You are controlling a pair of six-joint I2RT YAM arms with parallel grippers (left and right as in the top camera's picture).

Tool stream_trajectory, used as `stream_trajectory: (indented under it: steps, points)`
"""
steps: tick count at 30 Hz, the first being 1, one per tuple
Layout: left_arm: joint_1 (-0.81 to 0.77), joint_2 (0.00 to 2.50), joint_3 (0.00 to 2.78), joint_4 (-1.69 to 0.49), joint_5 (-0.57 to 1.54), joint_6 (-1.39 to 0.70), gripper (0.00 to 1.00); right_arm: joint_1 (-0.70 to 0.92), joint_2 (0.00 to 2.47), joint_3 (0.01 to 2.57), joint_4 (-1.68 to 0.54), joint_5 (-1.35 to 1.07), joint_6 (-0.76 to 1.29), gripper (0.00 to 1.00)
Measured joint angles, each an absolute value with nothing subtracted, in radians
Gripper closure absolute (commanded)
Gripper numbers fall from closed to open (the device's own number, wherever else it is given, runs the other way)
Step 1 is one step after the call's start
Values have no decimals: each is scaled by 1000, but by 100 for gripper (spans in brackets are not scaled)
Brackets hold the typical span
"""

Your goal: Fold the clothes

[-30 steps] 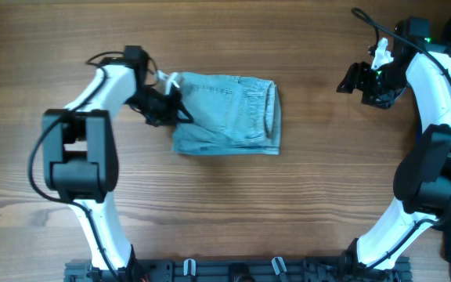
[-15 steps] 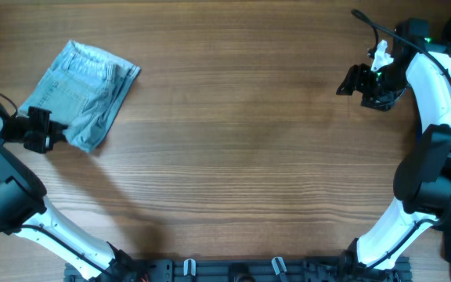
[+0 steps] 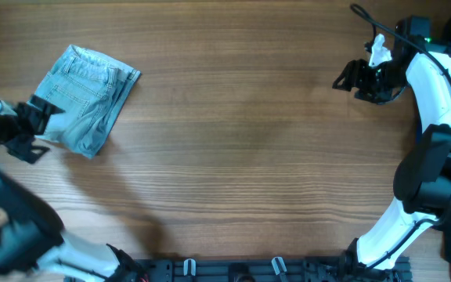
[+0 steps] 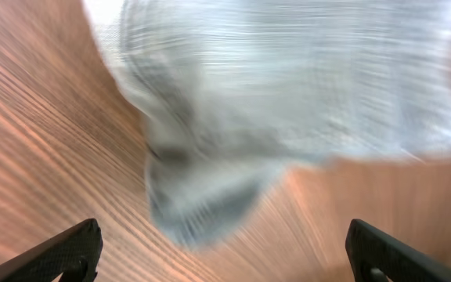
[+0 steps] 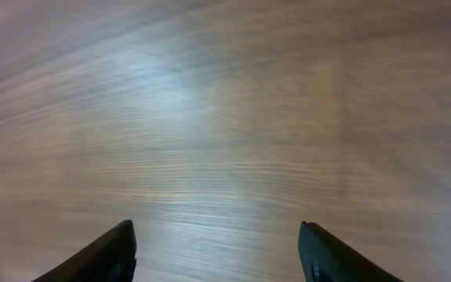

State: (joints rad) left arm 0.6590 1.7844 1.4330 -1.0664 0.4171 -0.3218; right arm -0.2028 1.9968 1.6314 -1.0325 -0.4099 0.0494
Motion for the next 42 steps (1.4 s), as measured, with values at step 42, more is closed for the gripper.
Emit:
stream_trajectory:
  steps: [42]
  points:
    - [47,845,1437,-1234,236,97,0,-205,931,1624,-1187,-517,331,0]
